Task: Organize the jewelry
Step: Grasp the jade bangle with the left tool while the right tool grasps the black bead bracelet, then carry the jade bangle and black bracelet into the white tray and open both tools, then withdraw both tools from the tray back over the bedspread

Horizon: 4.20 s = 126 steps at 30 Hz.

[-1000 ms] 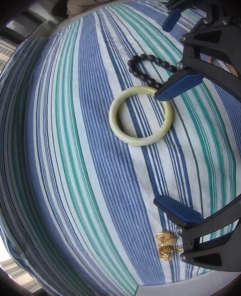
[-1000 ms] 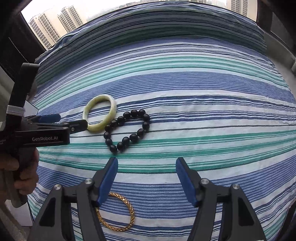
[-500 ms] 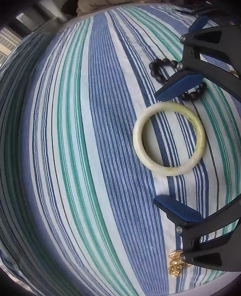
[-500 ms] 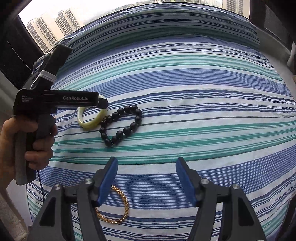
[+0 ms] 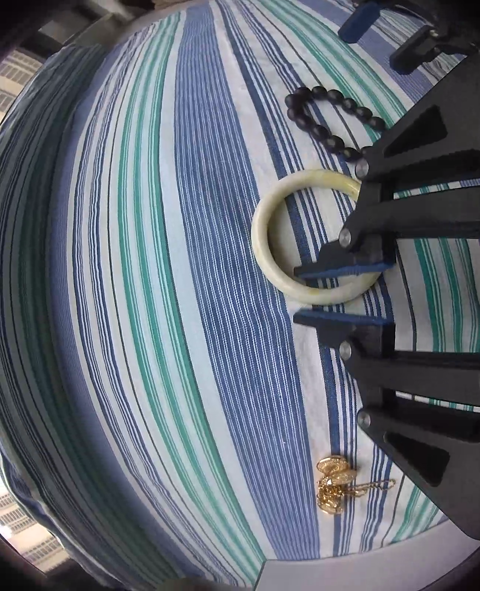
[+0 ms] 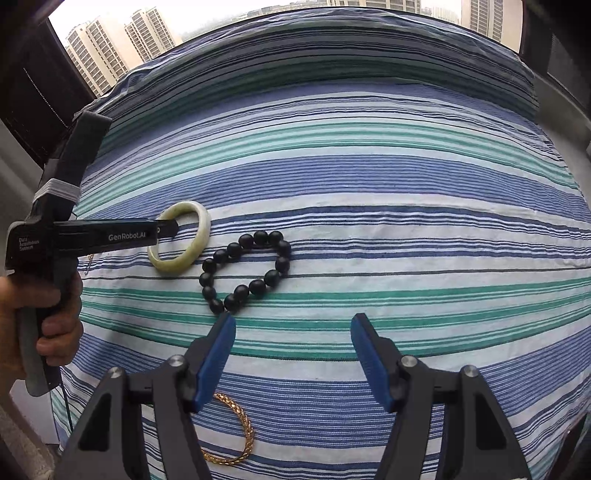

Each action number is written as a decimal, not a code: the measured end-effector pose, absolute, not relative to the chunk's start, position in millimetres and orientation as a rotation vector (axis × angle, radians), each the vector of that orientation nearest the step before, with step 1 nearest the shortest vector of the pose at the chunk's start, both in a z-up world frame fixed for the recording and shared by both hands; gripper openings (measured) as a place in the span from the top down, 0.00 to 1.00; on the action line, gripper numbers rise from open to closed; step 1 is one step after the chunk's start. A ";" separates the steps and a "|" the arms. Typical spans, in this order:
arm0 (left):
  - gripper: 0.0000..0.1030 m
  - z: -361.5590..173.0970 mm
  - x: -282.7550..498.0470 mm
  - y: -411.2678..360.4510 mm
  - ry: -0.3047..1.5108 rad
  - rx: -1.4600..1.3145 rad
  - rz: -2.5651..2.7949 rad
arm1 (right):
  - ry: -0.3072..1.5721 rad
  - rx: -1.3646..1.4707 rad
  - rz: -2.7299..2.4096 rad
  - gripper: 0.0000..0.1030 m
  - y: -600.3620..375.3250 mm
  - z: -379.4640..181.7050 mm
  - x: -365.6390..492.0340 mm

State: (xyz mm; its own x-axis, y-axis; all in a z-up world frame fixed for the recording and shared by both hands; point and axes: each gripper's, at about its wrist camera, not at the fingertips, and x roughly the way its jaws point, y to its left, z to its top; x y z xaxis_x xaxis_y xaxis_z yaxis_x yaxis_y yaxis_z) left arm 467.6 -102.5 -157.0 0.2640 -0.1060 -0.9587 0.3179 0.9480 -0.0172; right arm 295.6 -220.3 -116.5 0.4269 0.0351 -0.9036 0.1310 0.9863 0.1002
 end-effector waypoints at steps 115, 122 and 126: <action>0.18 -5.9 299.0 397.9 1.047 -0.347 0.305 | 1.078 -0.150 0.423 0.40 232.1 -1.5 327.8; 0.11 11.6 287.7 357.2 1.036 -0.323 0.244 | 1.056 -0.117 0.375 0.30 193.5 12.4 313.7; 0.11 6.6 281.3 328.9 1.060 -0.274 0.198 | 1.054 -0.083 0.301 0.28 147.8 7.8 292.9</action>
